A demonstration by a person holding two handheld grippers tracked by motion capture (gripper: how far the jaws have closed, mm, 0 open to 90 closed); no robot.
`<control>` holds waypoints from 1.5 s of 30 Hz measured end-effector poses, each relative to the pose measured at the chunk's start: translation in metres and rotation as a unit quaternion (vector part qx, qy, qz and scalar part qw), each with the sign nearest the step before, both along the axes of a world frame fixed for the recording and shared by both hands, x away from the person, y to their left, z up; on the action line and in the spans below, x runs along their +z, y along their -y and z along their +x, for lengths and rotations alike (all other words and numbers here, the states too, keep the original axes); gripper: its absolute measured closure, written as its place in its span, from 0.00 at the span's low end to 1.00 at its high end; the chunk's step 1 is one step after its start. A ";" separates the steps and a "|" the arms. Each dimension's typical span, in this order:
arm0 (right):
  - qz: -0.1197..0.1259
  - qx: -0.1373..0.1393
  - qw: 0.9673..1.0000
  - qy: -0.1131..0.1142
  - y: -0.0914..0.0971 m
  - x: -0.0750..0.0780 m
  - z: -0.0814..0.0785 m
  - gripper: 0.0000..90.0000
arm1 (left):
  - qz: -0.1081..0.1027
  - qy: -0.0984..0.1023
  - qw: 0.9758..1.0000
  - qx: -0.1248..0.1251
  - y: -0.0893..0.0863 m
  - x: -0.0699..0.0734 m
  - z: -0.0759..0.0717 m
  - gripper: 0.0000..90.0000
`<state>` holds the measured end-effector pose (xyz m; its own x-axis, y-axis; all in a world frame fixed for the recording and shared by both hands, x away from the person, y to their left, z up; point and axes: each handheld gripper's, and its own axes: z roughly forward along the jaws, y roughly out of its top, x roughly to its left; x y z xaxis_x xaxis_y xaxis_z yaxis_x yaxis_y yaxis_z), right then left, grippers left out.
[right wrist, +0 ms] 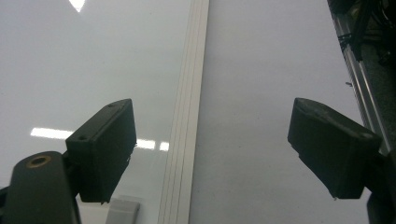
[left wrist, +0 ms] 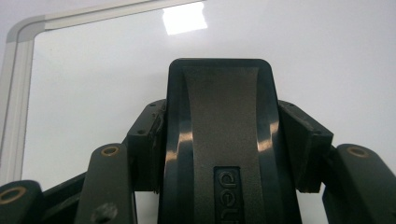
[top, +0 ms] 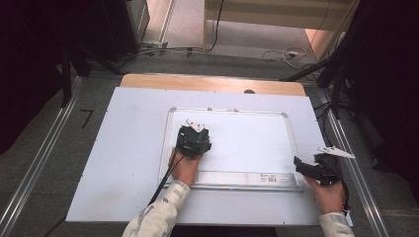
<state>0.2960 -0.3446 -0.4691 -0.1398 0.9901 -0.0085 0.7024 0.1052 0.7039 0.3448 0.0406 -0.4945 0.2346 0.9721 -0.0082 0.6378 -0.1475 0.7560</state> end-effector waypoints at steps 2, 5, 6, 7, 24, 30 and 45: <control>-0.001 0.001 1.000 0.000 0.000 0.000 0.000 0.16 | -0.001 0.000 1.000 0.001 -0.001 0.001 -0.001 0.47; -0.001 0.000 1.000 0.000 0.000 0.000 0.000 0.16 | -0.011 -0.004 1.000 0.002 -0.005 0.001 -0.002 0.47; -0.001 0.000 1.000 0.000 0.000 0.000 0.000 0.16 | -0.011 -0.004 1.000 0.002 -0.005 0.001 -0.002 0.47; -0.001 0.000 1.000 0.000 0.000 0.000 0.000 0.16 | -0.011 0.003 1.000 0.005 -0.005 0.000 -0.003 0.47; -0.002 0.002 1.000 0.000 -0.001 0.000 0.000 0.16 | -0.022 0.031 0.999 0.001 -0.009 0.021 -0.008 0.46; -0.002 0.002 1.000 0.000 0.000 0.000 0.000 0.16 | -0.027 0.030 0.999 0.007 -0.015 0.023 -0.008 0.46; -0.002 0.001 1.000 0.000 0.000 0.000 0.001 0.16 | -0.050 0.028 0.998 0.038 -0.031 0.033 0.004 0.46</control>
<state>0.2966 -0.3442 -0.4695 -0.1428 0.9897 -0.0118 0.7027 0.1098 0.7029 0.3493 0.0713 -0.4612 0.1623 0.9822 -0.0945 0.6003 -0.0222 0.7995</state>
